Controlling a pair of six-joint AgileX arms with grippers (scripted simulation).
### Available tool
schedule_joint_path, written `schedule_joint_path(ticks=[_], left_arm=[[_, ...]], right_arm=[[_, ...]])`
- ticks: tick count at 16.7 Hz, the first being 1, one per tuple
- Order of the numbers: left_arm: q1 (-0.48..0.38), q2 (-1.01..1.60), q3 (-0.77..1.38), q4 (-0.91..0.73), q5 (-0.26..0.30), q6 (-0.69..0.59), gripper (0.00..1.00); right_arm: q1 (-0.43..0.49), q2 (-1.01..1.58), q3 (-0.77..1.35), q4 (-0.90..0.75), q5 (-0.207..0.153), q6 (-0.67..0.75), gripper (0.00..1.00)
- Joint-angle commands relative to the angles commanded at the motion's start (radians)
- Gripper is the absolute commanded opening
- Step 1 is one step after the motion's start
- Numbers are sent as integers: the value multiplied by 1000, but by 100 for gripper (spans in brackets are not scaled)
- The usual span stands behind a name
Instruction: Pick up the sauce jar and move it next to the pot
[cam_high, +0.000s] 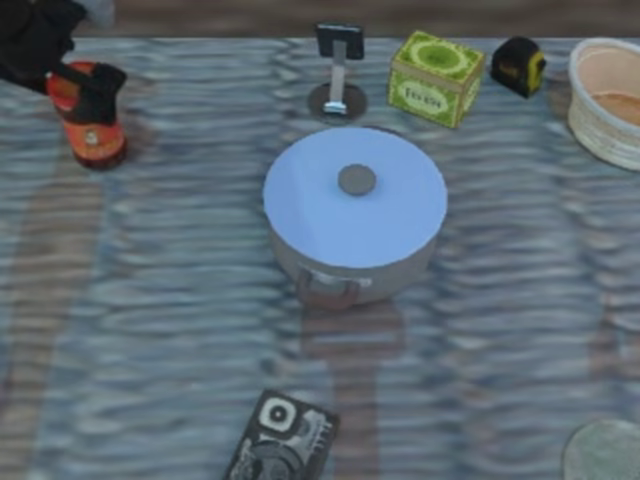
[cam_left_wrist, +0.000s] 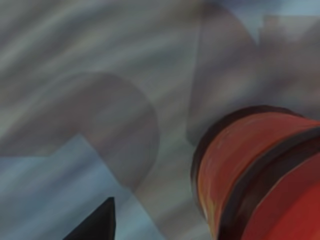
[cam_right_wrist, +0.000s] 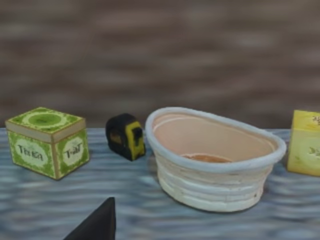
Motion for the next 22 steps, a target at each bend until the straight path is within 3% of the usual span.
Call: schedule_joint_path(ticks=[5,18,22], left_arm=[[-2,10,-11,18,0,-2,100],[-2,10,-11,18,0,-2,2],[-2,10,-11,18,0,-2,0]], right_arm=[[0,0,0,0,0,0,100],[0,0,0,0,0,0,100],[0,0,0,0,0,0,100]])
